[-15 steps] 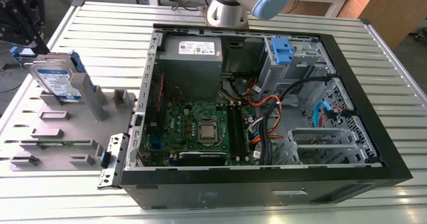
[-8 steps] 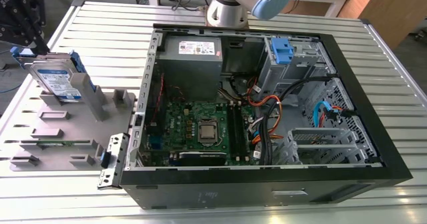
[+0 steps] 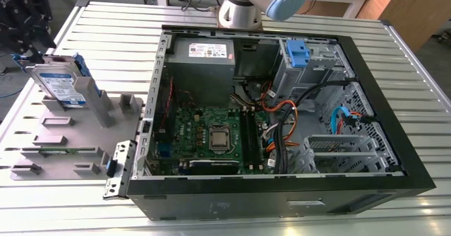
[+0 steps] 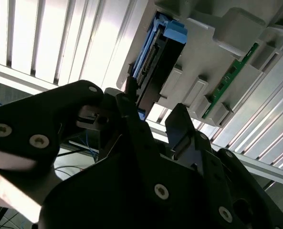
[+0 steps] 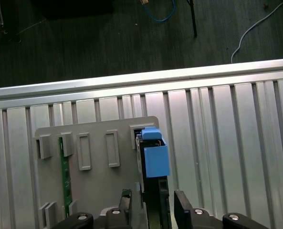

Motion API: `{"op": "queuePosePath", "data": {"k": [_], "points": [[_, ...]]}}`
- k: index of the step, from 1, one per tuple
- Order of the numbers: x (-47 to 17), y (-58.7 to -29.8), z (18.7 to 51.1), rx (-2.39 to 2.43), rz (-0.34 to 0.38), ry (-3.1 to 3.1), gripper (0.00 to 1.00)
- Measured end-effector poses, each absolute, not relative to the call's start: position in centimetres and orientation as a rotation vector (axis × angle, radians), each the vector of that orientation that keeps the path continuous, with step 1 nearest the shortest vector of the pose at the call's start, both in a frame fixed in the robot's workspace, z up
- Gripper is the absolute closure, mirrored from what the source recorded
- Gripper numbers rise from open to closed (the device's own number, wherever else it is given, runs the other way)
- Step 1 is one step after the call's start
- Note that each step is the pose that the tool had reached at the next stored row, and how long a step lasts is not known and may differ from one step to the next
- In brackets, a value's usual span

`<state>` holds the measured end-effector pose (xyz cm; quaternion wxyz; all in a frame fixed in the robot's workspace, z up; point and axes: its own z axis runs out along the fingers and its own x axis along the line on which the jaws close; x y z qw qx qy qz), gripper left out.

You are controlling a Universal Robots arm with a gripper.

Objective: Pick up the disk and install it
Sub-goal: 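Pick up the disk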

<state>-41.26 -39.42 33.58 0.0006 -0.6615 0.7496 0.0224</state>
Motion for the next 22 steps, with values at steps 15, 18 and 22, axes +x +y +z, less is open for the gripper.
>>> {"op": "queuePosePath", "data": {"k": [15, 18, 22], "points": [[-41.3, -39.4, 31.9, -2.075, 0.066, 2.352, 0.41], [-41.3, -39.4, 31.3, -2.075, 0.066, 2.351, 0.41], [-41.4, -39.4, 30.6, -2.075, 0.065, 2.351, 0.41]]}}
